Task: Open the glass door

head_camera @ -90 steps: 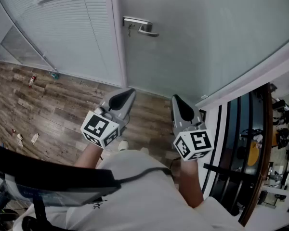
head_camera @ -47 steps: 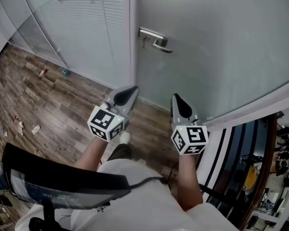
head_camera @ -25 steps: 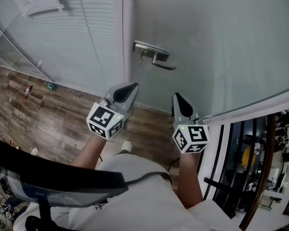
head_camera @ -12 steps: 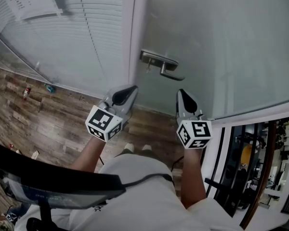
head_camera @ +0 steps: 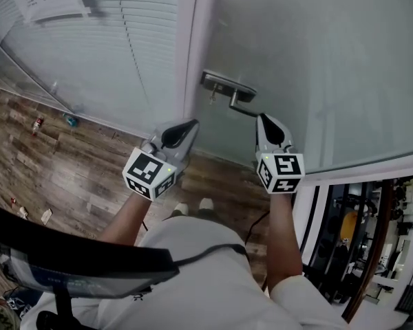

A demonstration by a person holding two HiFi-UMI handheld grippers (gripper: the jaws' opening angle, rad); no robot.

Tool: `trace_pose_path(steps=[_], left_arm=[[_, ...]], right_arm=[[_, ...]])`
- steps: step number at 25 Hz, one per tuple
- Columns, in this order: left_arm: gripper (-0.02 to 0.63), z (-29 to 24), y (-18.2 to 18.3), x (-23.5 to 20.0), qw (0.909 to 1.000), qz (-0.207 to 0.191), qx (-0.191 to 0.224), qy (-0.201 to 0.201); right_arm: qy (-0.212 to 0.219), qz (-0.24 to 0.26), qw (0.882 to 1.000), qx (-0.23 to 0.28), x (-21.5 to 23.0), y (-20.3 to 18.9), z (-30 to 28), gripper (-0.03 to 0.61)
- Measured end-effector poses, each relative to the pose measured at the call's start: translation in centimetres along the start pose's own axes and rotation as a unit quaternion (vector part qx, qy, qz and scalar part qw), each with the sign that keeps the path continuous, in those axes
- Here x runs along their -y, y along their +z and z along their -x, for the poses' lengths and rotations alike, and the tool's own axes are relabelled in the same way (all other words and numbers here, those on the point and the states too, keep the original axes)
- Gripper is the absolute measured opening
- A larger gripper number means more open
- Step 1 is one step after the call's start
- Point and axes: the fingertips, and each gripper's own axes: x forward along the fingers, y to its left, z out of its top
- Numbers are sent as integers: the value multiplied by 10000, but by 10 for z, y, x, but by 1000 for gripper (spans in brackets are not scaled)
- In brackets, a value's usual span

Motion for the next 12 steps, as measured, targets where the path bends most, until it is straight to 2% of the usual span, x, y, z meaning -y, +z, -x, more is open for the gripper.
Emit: trace_pose_path(steps=[2, 5, 7, 9, 12], left_arm=[[3, -3, 0, 4, 10000, -16, -6, 48], [3, -9, 3, 9, 9999, -49, 29, 136], [3, -13, 5, 12, 9998, -52, 43, 209], [3, -16, 5, 16, 9996, -60, 27, 281], [3, -19, 4, 21, 9992, -80, -7, 385]], right_arm=[[93, 259, 9995, -173, 4, -10, -8, 25], [320, 551, 9972, -380, 7, -23, -19, 100], [437, 975, 9928, -533, 5, -30, -25, 160], [569, 1604, 9826, -748, 0, -39, -30, 207], [625, 2701, 9548, -1069, -2, -61, -40, 218]])
